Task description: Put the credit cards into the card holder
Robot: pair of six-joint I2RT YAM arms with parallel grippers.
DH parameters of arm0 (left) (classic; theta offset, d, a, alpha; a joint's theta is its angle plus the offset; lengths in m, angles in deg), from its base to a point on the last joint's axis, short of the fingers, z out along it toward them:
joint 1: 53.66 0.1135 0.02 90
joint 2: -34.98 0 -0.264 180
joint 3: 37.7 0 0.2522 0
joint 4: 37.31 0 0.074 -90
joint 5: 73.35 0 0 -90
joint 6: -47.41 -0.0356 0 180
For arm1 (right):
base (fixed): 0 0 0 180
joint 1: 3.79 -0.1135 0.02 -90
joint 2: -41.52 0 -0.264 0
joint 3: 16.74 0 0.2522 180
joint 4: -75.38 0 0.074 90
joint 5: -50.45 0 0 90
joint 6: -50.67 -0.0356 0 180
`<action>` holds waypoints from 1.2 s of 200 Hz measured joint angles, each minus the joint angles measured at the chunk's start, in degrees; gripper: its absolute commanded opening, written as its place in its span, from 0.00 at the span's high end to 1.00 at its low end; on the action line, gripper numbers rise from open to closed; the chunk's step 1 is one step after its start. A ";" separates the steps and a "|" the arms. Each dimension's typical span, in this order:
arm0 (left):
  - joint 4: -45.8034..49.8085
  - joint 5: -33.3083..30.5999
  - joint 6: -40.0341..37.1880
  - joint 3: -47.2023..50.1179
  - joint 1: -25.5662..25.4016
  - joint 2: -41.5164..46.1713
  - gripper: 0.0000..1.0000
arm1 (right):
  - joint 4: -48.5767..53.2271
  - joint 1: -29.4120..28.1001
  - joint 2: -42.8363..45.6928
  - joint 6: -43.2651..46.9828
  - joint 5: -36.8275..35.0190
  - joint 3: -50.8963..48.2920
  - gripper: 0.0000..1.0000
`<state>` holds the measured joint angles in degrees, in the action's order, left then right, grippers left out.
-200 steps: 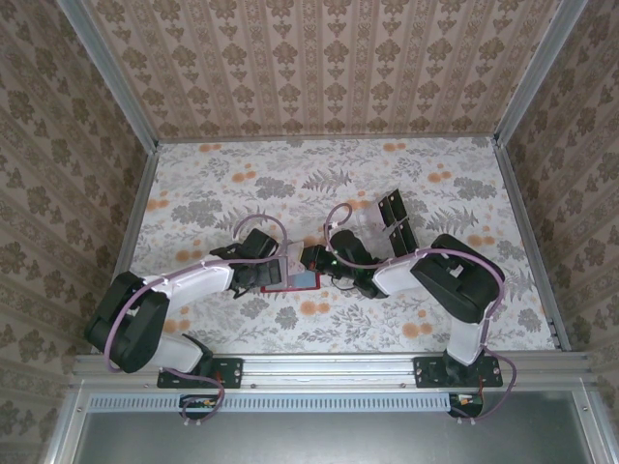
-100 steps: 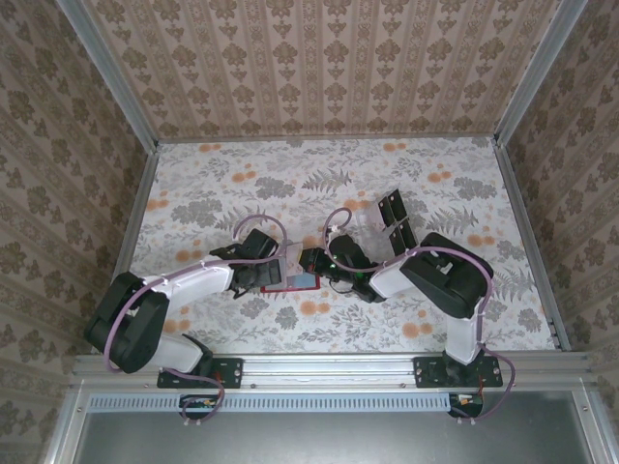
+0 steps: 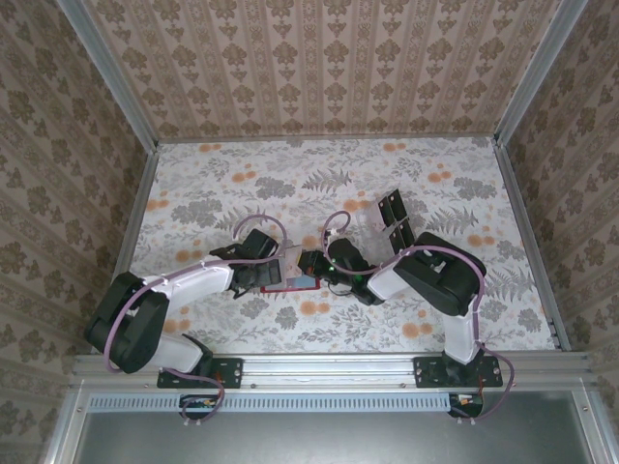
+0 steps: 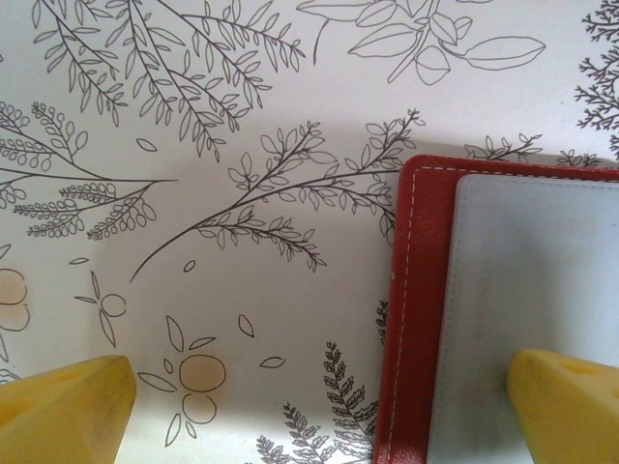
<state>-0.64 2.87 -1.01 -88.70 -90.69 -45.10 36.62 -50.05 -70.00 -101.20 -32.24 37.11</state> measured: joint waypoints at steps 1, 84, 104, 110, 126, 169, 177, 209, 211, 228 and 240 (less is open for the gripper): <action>0.00 0.00 0.00 0.00 0.00 0.00 0.00 | -0.02 0.00 0.00 -0.02 0.00 -0.02 1.00; -0.02 -0.02 0.00 0.04 0.00 0.00 0.00 | -2.08 -1.40 -0.37 -1.81 0.02 -1.95 1.00; -0.02 -0.02 0.00 0.04 0.00 0.00 0.00 | -2.75 -1.73 -0.42 -2.21 0.02 -2.21 1.00; 0.00 -0.02 0.00 0.04 0.00 0.00 0.00 | -2.86 -1.81 -0.42 -2.36 0.00 -2.32 1.00; 0.00 -0.02 0.00 0.04 0.00 0.00 0.00 | -3.06 -1.97 -0.44 -2.67 0.00 -2.45 1.00; 0.00 -0.02 0.00 0.04 0.00 0.00 0.00 | -3.19 -2.08 -1.01 -2.95 0.00 -2.45 1.00; 0.02 -0.02 0.00 0.04 0.00 0.00 0.00 | -3.45 -2.10 -1.25 -3.06 0.00 -2.45 1.00; 0.22 -0.17 0.00 0.04 0.00 0.00 0.00 | -4.48 -2.32 -2.08 -3.15 0.00 -2.25 1.00; 0.22 -0.17 0.00 0.04 0.00 0.00 0.00 | -4.55 -2.34 -2.08 -3.15 0.00 -2.25 1.00; 0.22 -0.20 0.00 0.04 0.00 0.00 0.00 | -4.61 -2.38 -2.10 -3.15 -0.07 -2.25 1.00; 0.22 -0.20 0.00 0.04 0.00 0.00 0.00 | -4.61 -2.40 -2.10 -3.13 -0.20 -2.27 1.00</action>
<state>-0.42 2.67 -1.01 -88.65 -90.69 -45.10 32.01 -52.46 -72.10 -104.32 -32.43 34.84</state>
